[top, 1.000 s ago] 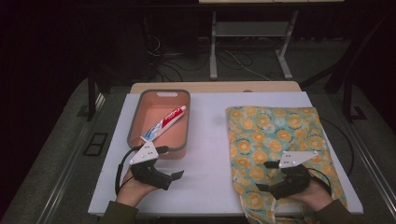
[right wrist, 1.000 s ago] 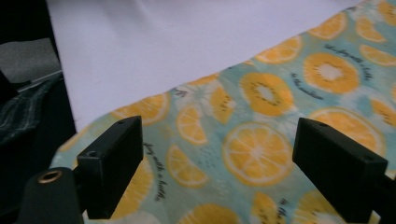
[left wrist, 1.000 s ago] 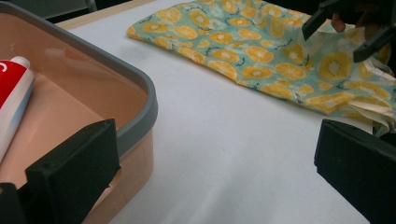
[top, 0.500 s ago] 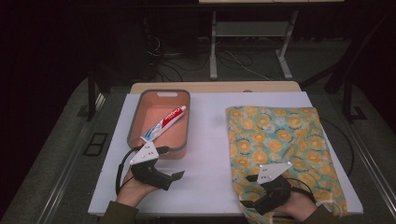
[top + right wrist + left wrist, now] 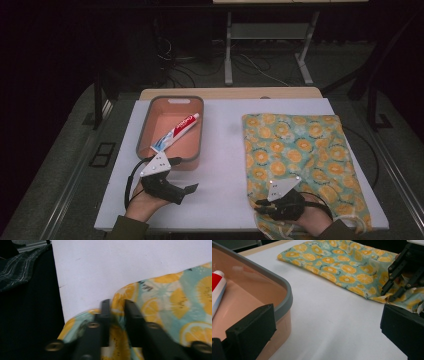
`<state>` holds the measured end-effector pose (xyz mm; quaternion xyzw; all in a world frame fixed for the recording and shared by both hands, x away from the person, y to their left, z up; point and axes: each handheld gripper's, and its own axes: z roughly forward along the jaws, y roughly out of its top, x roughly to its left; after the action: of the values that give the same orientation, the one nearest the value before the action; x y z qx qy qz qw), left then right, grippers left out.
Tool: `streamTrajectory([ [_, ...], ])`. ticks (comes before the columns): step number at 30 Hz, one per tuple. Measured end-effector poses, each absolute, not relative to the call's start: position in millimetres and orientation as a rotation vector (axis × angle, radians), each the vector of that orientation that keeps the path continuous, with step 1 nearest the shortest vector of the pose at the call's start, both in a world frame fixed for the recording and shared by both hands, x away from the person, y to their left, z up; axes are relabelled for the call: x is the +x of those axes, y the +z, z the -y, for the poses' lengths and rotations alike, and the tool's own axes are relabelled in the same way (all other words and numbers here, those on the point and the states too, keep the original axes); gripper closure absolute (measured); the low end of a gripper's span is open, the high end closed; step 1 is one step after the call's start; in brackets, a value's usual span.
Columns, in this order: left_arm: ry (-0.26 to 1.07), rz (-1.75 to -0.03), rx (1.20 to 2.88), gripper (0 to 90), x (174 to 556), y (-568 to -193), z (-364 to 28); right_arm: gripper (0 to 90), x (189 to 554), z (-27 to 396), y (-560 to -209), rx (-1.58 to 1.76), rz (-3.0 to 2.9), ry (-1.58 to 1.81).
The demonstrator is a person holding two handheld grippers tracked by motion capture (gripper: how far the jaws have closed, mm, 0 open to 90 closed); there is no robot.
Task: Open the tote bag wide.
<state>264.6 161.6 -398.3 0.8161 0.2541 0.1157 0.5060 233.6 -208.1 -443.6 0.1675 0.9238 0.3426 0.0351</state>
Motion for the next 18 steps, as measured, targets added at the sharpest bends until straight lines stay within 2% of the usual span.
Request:
streamTrajectory([
  [8, 0.281, -0.617, 1.961, 0.0, 265, -398, -163, 87.7, 241, 208, -442, 0.56, -2.82, 1.068],
  [18, 0.278, -0.623, 1.949, 0.0, 265, -398, -164, 87.9, 279, 203, -430, 0.705, -2.73, 1.104],
])
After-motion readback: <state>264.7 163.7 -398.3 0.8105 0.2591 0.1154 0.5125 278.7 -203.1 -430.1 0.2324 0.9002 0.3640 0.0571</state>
